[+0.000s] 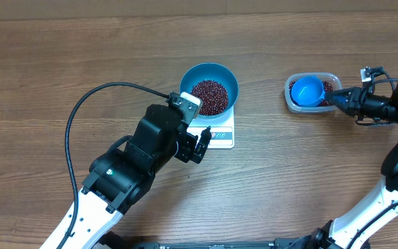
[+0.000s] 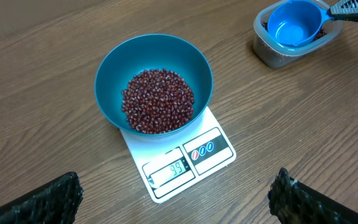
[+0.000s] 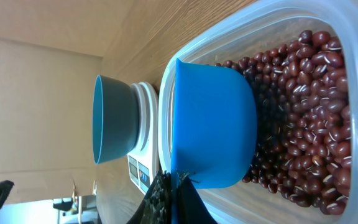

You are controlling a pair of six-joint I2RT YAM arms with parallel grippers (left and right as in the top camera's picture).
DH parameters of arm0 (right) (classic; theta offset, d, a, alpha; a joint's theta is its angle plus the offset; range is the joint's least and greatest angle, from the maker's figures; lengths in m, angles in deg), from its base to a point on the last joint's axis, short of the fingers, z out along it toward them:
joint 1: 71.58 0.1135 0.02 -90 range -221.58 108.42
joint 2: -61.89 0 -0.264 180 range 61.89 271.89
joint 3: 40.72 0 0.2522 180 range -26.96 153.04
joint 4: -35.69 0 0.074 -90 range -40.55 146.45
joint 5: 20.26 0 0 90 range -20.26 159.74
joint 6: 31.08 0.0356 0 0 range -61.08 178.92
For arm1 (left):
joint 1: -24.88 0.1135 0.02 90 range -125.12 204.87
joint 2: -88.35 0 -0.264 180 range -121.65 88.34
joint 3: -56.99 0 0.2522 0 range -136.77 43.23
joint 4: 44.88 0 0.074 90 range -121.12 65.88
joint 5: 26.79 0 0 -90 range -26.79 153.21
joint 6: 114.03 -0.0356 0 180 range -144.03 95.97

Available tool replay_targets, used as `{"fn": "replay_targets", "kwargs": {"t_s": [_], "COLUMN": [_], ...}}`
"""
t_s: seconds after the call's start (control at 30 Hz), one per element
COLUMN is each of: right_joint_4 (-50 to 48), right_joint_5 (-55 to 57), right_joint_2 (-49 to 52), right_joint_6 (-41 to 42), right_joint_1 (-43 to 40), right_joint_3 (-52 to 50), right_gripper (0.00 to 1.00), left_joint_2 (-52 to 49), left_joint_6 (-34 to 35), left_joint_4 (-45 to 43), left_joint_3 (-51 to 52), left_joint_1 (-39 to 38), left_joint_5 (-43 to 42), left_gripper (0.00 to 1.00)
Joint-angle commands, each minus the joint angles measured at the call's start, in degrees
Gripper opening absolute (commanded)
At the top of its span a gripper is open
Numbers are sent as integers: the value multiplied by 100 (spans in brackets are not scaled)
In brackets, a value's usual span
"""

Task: Scoop item into bowl and weigh 150g on scale

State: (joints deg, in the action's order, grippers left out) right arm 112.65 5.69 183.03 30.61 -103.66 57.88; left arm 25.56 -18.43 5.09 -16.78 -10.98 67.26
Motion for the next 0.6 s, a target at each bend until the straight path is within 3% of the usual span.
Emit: {"fn": "replay_targets", "kwargs": {"t_s": [0.0, 0.4, 0.57], "right_joint_4": [-7, 94, 540], "right_joint_5": [-26, 55, 664], "right_joint_2": [48, 48, 48], "right_joint_6": [-31, -2, 20], "right_joint_1": [9, 9, 22], "right_joint_3": [2, 321, 835], "right_gripper": [4, 4, 4], "left_joint_2": [66, 66, 66], "left_joint_6": [-26, -26, -26], "left_joint_4": [-4, -4, -2], "left_joint_3": [7, 7, 7], "left_joint_1": [26, 26, 26], "left_joint_5": [-72, -72, -70], "left_gripper": [100, 100, 100]}}
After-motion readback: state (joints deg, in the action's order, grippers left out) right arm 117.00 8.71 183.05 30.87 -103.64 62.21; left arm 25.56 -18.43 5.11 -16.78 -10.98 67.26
